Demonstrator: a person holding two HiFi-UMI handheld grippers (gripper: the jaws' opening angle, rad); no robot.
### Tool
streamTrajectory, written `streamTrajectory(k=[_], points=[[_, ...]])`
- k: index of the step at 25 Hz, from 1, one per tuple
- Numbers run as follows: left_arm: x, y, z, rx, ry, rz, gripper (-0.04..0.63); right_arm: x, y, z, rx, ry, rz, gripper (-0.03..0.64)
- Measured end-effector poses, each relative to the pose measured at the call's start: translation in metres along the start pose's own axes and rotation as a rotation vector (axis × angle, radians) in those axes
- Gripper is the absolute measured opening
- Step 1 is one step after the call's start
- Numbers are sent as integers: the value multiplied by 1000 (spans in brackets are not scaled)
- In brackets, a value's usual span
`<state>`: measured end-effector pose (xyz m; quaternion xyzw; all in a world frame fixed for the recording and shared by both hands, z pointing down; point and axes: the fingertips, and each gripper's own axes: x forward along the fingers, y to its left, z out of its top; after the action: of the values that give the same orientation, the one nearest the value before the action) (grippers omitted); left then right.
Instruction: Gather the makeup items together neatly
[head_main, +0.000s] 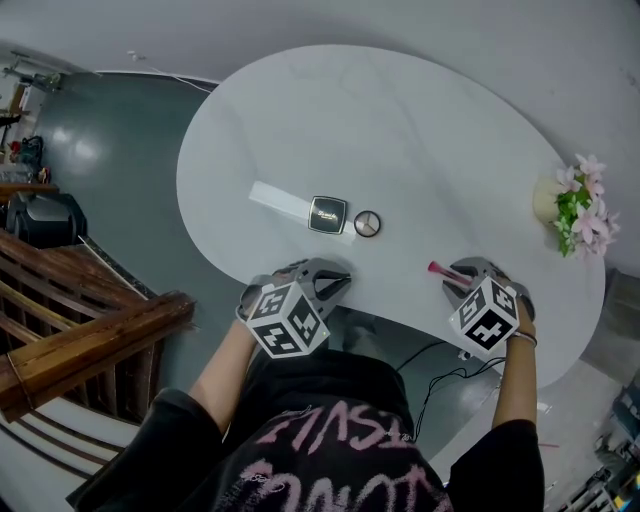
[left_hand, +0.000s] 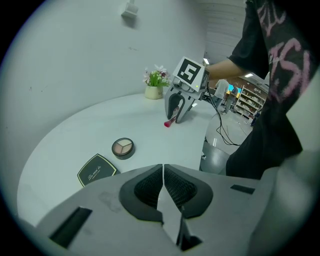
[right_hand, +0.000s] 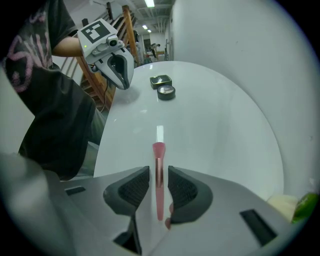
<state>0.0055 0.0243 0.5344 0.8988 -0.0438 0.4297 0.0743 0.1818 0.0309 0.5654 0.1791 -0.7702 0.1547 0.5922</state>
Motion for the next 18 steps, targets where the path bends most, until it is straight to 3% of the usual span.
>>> streamTrajectory(k=[3,18], points=[[-1,-1,-1,-1,-1,-1,19,0,-1,1,-13,5,-6,118],[-11,5,-12,-15,-4,18,19,-2,-11,25,-68,13,-15,104]])
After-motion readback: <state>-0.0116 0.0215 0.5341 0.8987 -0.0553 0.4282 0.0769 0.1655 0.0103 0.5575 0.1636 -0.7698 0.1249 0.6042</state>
